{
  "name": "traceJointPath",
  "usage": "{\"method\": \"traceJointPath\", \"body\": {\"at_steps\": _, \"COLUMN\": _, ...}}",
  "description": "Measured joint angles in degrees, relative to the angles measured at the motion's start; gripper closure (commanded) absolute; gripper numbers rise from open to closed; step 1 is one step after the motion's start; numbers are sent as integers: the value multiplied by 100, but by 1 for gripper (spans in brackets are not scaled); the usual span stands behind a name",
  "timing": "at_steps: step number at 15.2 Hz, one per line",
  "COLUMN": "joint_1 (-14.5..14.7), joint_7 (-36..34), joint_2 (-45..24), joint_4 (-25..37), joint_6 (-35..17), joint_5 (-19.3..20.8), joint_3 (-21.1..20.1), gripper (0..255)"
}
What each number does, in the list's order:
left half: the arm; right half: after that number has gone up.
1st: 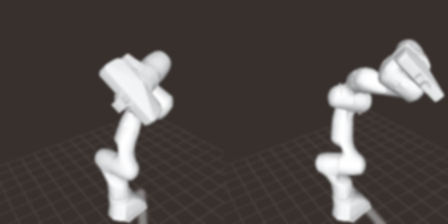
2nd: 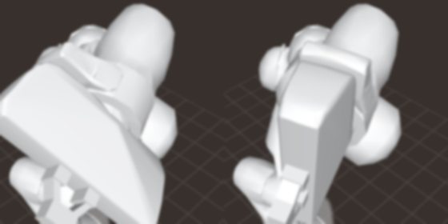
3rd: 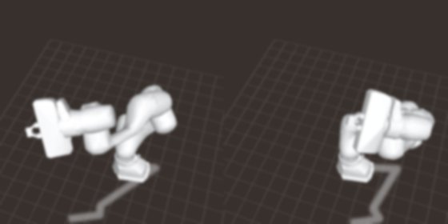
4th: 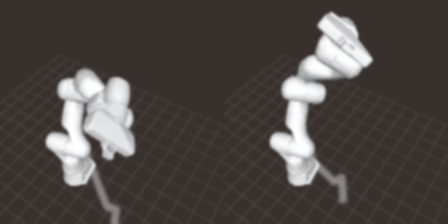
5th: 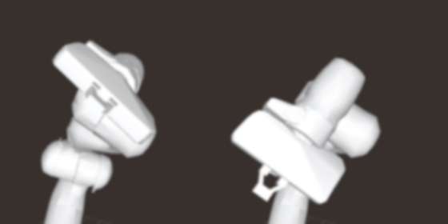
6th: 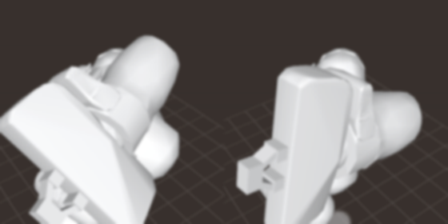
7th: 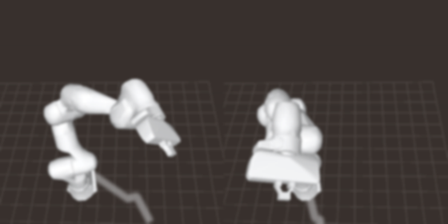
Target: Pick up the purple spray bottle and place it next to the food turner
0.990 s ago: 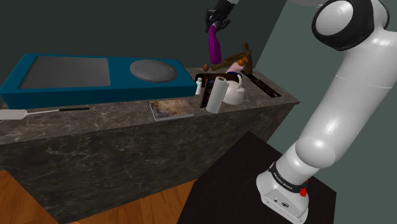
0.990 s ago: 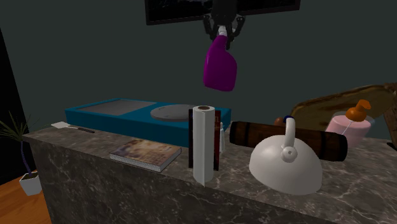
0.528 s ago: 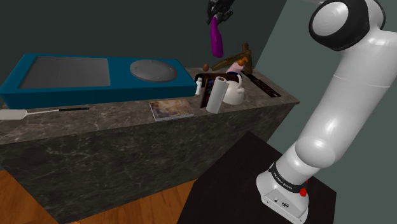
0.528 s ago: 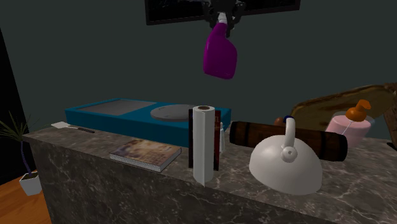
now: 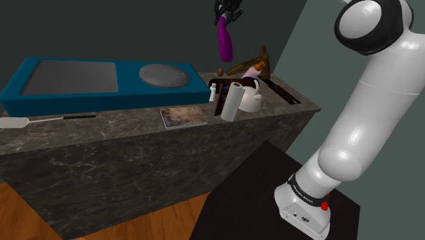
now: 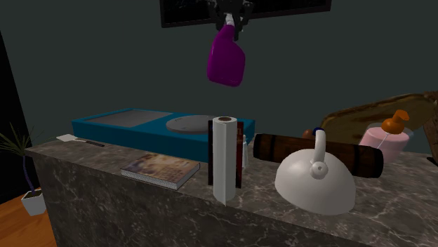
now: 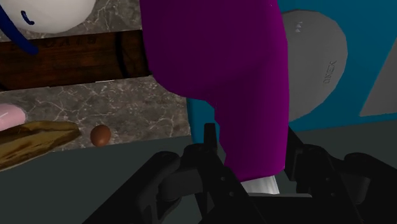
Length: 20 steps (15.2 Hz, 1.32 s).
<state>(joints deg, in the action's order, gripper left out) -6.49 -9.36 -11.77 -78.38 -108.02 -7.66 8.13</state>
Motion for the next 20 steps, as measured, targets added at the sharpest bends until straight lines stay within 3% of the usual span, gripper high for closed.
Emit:
{"method": "traceJointPath", "body": {"at_steps": 4, "joint_1": 322, "joint_7": -452, "joint_2": 238, "joint_4": -684, "joint_6": -490, "joint_5": 200, "joint_3": -163, "gripper": 255}}
{"method": "traceJointPath", "body": {"at_steps": 10, "joint_1": 788, "joint_7": -1223, "joint_2": 303, "joint_4": -1117, "joint_6": -904, "joint_5": 496, "joint_3": -430, "gripper": 255}}
{"method": "traceJointPath", "body": {"at_steps": 20, "joint_1": 1537, "joint_7": -2519, "joint_2": -150, "joint_4": -1201, "joint_6": -1445, "joint_5": 984, "joint_3": -822, "gripper": 255}}
